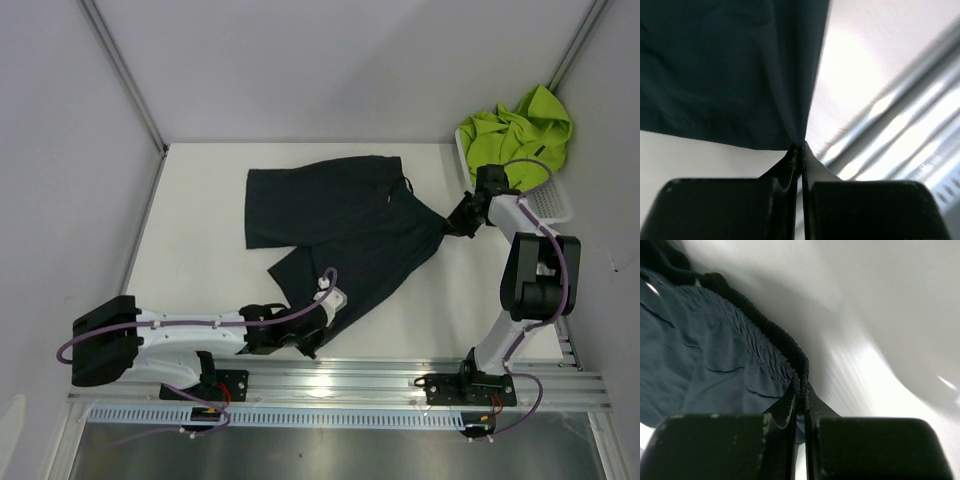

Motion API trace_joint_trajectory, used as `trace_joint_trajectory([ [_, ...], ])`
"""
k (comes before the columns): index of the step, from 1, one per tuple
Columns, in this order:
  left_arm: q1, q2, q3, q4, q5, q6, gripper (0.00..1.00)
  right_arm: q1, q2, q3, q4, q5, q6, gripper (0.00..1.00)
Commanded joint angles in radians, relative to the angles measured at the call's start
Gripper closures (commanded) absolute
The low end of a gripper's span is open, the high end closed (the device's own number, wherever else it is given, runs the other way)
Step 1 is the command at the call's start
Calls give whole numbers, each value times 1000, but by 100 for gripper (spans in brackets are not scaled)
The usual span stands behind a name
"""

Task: Fold and stack the shorts
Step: Fold the shorts

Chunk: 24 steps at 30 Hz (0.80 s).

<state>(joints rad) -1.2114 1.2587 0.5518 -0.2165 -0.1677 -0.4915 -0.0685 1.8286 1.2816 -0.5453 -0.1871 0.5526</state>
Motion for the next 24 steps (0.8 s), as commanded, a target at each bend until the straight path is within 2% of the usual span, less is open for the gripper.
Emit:
trace_joint_trajectory([
  [1, -101, -56, 77, -24, 80, -36, 100, -30, -146, -30, -86, 69, -31, 100],
  [6, -210, -28, 183, -82, 97, -76, 100, -34, -281, -117, -125, 144, -40, 100],
  [11, -185, -67, 272, -199, 36, -52, 100, -37, -333, -123, -180, 156, -20, 100],
  [17, 91, -231, 353, -313, 134, 10, 100, -48, -382, -16, -249, 157, 39, 100],
  [18, 167, -242, 368, -331, 134, 36, 100, -48, -381, 1, -248, 144, 46, 100],
  [23, 383, -248, 468, -409, 160, 111, 100, -45, -292, 139, -255, 57, 96, 100],
  [24, 456, -248, 468, -411, 184, 131, 100, -42, -275, 186, -246, 45, 116, 100],
])
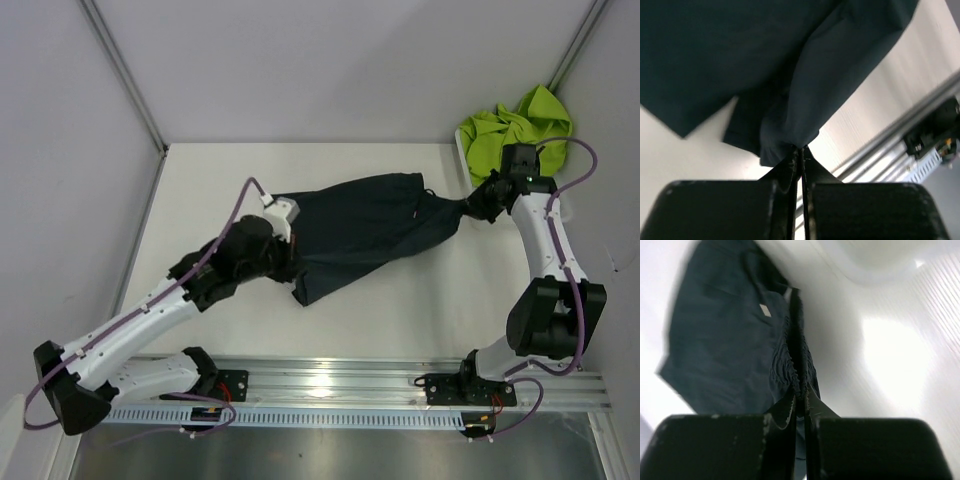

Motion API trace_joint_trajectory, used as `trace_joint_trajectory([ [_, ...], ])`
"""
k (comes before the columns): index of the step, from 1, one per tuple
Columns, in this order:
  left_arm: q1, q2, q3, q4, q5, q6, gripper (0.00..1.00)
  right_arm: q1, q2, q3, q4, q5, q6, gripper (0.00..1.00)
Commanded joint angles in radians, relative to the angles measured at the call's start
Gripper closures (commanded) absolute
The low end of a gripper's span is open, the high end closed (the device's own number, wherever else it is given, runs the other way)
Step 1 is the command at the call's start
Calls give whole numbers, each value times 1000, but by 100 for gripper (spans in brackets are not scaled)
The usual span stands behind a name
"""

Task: Fold and stack the shorts
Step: Fold the shorts

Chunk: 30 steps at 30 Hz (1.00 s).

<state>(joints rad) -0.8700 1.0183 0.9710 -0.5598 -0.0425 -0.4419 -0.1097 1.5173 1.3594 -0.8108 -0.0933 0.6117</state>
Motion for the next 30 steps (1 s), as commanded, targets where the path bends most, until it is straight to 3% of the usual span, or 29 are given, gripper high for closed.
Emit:
trace_joint_trajectory([
  [1, 155, -6, 61, -68, 78, 89, 100, 2, 53, 131, 21, -62, 72, 100],
  [5, 363, 9, 122, -51, 174, 137, 100, 16, 159, 254, 36, -126, 140, 100],
  [11, 521, 132, 233, -9, 225, 157, 100, 45, 293, 438, 70, -157, 233, 100],
  [19, 646, 305, 348, 57, 285, 128, 100, 56, 489, 618, 99, -163, 287, 100],
  [30, 697, 512, 434, 95, 178, 66, 100, 45, 685, 797, 125, -172, 303, 100],
])
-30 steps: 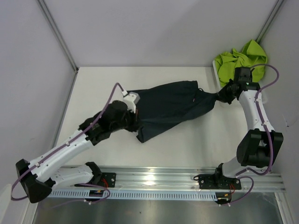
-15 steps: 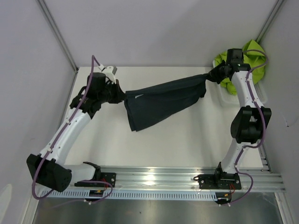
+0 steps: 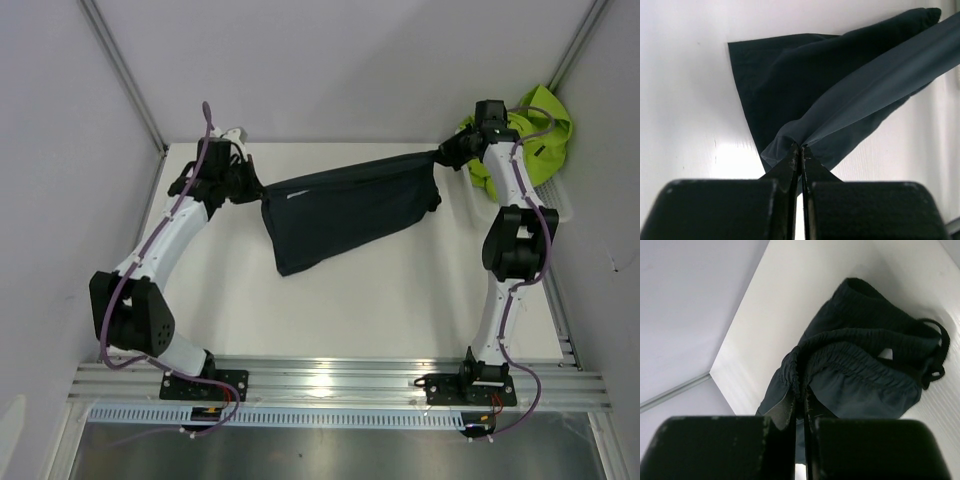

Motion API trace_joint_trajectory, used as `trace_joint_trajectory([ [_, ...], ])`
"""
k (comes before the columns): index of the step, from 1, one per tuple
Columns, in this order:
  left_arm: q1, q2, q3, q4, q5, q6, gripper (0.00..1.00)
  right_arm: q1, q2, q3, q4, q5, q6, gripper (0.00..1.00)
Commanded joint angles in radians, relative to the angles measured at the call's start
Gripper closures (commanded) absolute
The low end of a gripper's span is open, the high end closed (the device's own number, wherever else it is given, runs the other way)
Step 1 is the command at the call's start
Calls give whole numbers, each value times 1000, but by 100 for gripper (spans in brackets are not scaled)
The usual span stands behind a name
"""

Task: Fold and stack the shorts
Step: Fold the shorts

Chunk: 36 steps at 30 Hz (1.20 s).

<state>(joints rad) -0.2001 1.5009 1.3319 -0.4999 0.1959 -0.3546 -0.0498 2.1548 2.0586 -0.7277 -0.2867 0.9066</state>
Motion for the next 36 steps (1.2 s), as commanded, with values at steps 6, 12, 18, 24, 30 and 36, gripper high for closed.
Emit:
trace_joint_trajectory([
  [6, 44, 172, 144, 82, -73, -49, 100, -10, 168, 179, 91, -22, 14, 100],
  [12, 77, 309, 222, 98, -81, -58, 100, 2, 214, 160, 321, -54, 64, 93],
  [18, 119, 462, 329, 81, -81, -64, 27, 24, 295, 215, 591, -92, 71, 7],
  [24, 130, 385, 245, 115, -110, -76, 9, 25, 294, 302, 515, -118, -61, 0],
  [30, 59, 229, 112, 143, -137, -76, 9, 45, 25, 14, 380, 3, -287, 3],
  [36, -50, 27, -146, 280, -184, -132, 9, 47, -220, -406, 411, 168, -351, 12],
])
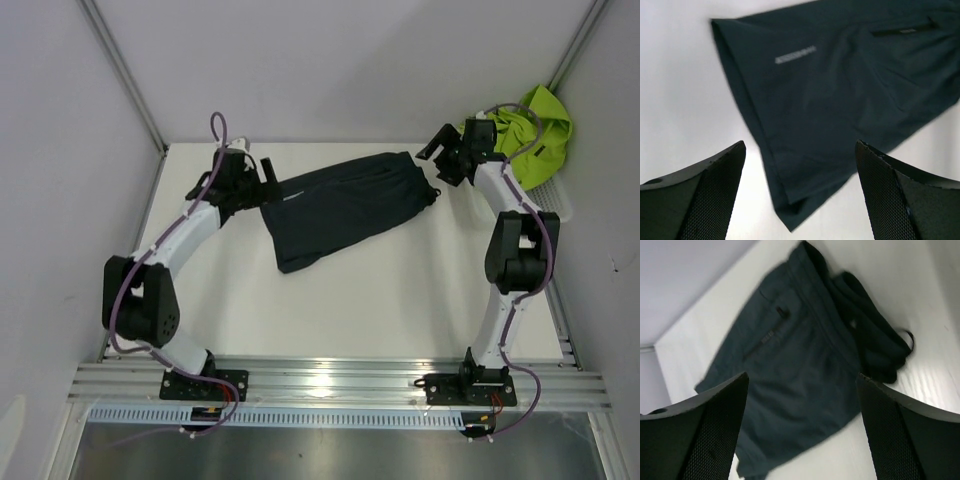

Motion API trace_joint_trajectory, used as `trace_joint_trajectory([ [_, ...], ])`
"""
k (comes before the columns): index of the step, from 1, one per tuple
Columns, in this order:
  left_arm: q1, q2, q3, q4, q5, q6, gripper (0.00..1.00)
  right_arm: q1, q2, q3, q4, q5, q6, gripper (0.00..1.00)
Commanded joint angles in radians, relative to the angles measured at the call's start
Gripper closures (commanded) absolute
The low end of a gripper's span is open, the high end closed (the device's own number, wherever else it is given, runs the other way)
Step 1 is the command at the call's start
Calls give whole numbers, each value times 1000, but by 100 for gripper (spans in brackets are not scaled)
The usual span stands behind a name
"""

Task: Fold and stack the shorts
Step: Fold the shorts

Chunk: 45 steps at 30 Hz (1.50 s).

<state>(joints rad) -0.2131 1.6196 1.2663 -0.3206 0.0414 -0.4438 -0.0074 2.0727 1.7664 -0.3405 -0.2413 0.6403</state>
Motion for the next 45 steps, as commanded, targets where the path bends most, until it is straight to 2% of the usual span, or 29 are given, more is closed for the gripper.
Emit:
trace_joint_trajectory([
  [1, -58, -121, -108, 113, -31, -47, 9, 4, -157, -155, 34, 132, -87, 11],
  [5, -120, -151, -146, 101, -37, -41, 9, 30, -198, -310, 67, 138, -67, 10],
  [10, -157, -207, -224, 115, -12, -59, 9, 49, -178, -378, 135, 165, -34, 10],
  [18, -158, -311, -312, 97, -6, -56, 8, 63, -68, -352, 227, 224, 28, 0],
  [24, -158, -342, -320, 77, -23, -41, 8, 55, -20, -343, 259, 241, 111, 1],
  [28, -158, -352, -318, 68, -29, -33, 8, 72, 6, -334, 252, 362, 130, 1],
  [30, -158, -363, -318, 63, -31, -33, 8, 76, 30, -285, 229, 375, 130, 1],
  [33, -158, -369, -326, 71, -26, -33, 8, 84, 84, -227, 221, 364, 127, 8],
  [34, -158, -369, -327, 72, -21, -33, 8, 84, 96, -214, 218, 356, 124, 17],
  [36, -158, -369, -329, 69, -20, -32, 8, 90, 112, -199, 209, 340, 119, 30],
  [37, -158, -371, -329, 71, -18, -33, 8, 95, 106, -200, 206, 339, 105, 42],
  [39, -158, -379, -331, 71, -18, -32, 8, 118, 64, -220, 202, 371, 81, 50],
  [42, -158, -385, -338, 78, -14, -30, 7, 155, 5, -249, 158, 395, 29, 67],
  [43, -158, -386, -340, 81, -11, -32, 8, 162, -9, -263, 143, 393, 9, 74],
  [45, -160, -391, -349, 90, 3, -35, 7, 178, -49, -277, 101, 353, -27, 81],
])
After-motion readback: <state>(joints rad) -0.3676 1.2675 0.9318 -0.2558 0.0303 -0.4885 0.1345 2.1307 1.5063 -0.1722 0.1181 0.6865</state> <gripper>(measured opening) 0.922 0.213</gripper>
